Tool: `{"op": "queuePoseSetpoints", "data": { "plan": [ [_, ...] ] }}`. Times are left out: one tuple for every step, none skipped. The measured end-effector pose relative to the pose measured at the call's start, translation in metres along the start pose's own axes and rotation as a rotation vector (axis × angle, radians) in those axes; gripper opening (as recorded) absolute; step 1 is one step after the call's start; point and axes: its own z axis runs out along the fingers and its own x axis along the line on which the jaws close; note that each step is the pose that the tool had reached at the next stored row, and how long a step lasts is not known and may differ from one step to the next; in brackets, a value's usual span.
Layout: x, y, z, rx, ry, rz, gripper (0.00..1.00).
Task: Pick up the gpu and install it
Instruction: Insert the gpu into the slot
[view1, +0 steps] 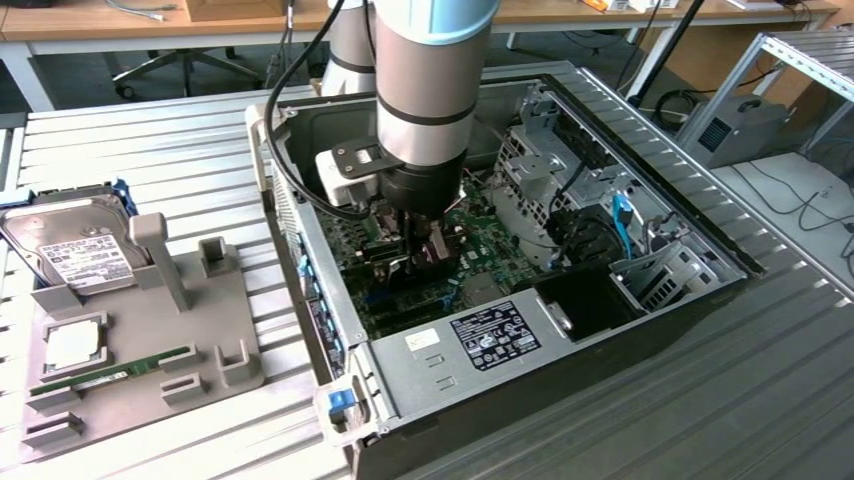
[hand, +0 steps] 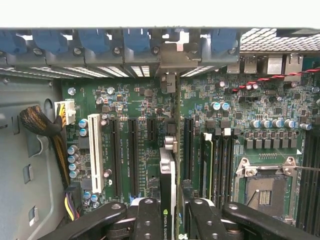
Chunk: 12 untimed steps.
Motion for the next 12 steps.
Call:
{"op": "queuePoseSetpoints", "data": {
  "plan": [
    [0.0, 0.0, 0.0, 0.0, 0.0, 0.0, 0.26],
    [0.0, 0.0, 0.0, 0.0, 0.0, 0.0, 0.26],
    [0.0, 0.0, 0.0, 0.0, 0.0, 0.0, 0.26],
    [0.0, 0.0, 0.0, 0.0, 0.0, 0.0, 0.26],
    [0.0, 0.0, 0.0, 0.0, 0.0, 0.0, 0.26],
    [0.0, 0.0, 0.0, 0.0, 0.0001, 0.0, 0.26],
    [0.0, 0.0, 0.0, 0.0, 0.0, 0.0, 0.26],
    [0.0, 0.0, 0.0, 0.0, 0.0, 0.0, 0.26],
    [0.0, 0.0, 0.0, 0.0, 0.0, 0.0, 0.26],
    [0.0, 0.0, 0.0, 0.0, 0.0, 0.0, 0.26],
    [0.0, 0.0, 0.0, -0.0001, 0.0001, 0.0, 0.27],
    [0.0, 0.0, 0.0, 0.0, 0.0, 0.0, 0.27]
  ]
}}
